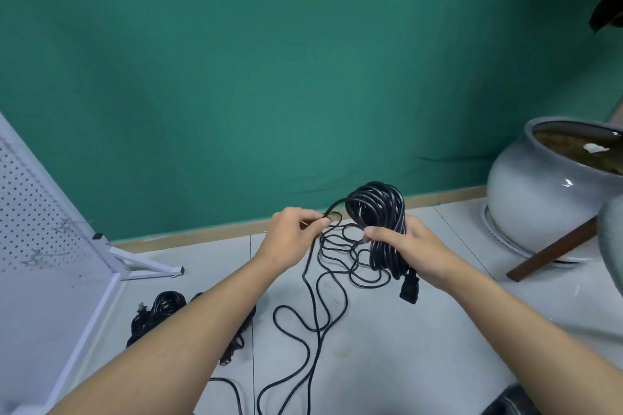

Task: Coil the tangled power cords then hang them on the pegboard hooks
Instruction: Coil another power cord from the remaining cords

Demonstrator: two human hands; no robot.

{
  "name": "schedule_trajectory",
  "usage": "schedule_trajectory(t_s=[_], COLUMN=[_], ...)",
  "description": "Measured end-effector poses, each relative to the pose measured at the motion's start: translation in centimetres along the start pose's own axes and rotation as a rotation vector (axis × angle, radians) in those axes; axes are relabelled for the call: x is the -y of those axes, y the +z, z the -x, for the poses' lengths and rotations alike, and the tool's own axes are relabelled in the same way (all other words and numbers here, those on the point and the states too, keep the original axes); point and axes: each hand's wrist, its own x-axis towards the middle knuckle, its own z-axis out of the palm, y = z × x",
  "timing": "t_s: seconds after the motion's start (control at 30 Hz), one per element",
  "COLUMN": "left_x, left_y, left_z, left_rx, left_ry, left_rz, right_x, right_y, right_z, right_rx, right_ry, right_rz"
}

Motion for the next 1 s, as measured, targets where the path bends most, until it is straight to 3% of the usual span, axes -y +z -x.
schedule_trajectory(t_s=[0.3, 0.6, 0.7, 0.77, 0.83, 0.93, 1.0], left_x=[-4.3, -4.9, -4.9, -4.7, -4.4, -3.1, -2.5], left_y=[2.6, 3.2, 3.0, 3.2, 3.6, 4.4, 4.8], left_z=[0.0, -0.3, 0.0, 0.1, 0.5, 1.2, 1.5], left_rx=[-0.009, 0.018, 0.012, 0.105, 0.325, 0.611, 0.671], left_ry=[-0.239, -0.153, -0.091, -0.151, -0.223, -0.106, -0.085], left_rz=[0.464, 0.327, 0.298, 0.356, 0.363, 0.106, 0.036], right_x=[-0.6, -0.5, -0.4, -0.4, -0.3, 0.0, 0.1], right_y=[2.3, 1.3, 1.0, 0.8, 0.4, 0.2, 0.0], right_z=[-1.0, -0.4, -0.5, -0.6, -0.6, -0.5, -0.6], right_rx=[-0.103, -0.085, -0.154, -0.184, -0.190, -0.175, -0.167], right_ry=[-0.075, -0.072, -0.039, -0.016, 0.001, -0.002, -0.010], right_rz=[-0.134, -0.160, -0.164, -0.219, -0.314, -0.380, -0.411])
